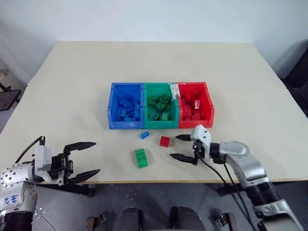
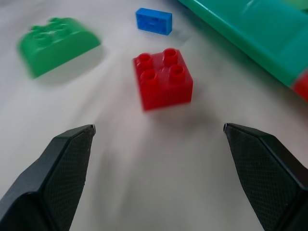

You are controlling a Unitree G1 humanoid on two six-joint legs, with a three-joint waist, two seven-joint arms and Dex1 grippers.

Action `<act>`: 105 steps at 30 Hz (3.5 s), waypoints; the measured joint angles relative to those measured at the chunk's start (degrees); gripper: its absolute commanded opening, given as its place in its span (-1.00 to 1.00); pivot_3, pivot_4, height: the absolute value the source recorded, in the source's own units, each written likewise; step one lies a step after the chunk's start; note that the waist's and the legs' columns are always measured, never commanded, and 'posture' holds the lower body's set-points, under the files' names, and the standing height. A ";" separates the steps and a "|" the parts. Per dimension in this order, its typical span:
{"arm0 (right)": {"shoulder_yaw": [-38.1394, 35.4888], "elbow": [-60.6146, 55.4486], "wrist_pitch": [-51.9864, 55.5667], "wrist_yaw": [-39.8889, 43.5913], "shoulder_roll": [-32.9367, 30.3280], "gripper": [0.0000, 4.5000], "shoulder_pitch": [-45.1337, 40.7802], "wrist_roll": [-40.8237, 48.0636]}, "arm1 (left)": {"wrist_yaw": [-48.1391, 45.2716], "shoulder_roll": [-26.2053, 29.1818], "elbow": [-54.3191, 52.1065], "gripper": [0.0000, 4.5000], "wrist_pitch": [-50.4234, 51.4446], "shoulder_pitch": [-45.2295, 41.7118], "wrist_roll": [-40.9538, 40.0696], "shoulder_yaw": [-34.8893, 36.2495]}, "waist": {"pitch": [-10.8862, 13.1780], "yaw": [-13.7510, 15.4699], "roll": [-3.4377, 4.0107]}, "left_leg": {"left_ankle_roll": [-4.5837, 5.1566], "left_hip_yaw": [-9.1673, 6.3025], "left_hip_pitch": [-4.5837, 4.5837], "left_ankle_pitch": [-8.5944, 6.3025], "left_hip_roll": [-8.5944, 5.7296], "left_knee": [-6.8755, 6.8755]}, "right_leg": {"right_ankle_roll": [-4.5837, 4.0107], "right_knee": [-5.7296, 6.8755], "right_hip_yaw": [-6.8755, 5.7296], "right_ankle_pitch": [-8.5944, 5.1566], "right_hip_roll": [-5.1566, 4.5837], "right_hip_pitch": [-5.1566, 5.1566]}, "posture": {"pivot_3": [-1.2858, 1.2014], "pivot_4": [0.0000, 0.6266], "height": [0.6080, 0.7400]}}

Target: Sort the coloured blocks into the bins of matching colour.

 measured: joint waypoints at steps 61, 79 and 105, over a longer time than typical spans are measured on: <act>-15.42 14.46 -9.84 29.36 -24.18 0.99 -6.42 9.73 | -1.08 -2.36 5.37 1.00 -0.82 -6.74 1.07 -2.53 | 0.04 -0.47 0.02 | 0.06 -0.01 -0.02 -0.07 -0.03 -0.02 | 0.00 -0.15 -0.05 0.00 -0.03 0.09 | 0.03 -0.52 1.00; -3.08 26.05 -17.12 30.82 -29.63 0.99 -13.20 23.89 | 37.67 -11.10 -34.96 1.00 13.64 21.42 15.49 -5.67 | 0.10 0.01 0.06 | 0.10 -0.04 -0.01 -0.10 0.04 0.03 | 0.01 -0.56 0.07 0.01 -0.14 0.32 | 0.03 -0.52 1.00; 27.42 28.63 -27.21 31.33 -35.88 0.99 -27.81 32.14 | 75.86 -24.11 -62.21 1.00 75.46 5.48 26.08 -30.71 | 0.16 1.56 0.20 | 0.08 -0.05 -0.14 -0.08 0.05 0.20 | 0.00 -0.94 0.08 0.00 -0.06 0.45 | 0.03 -0.52 1.00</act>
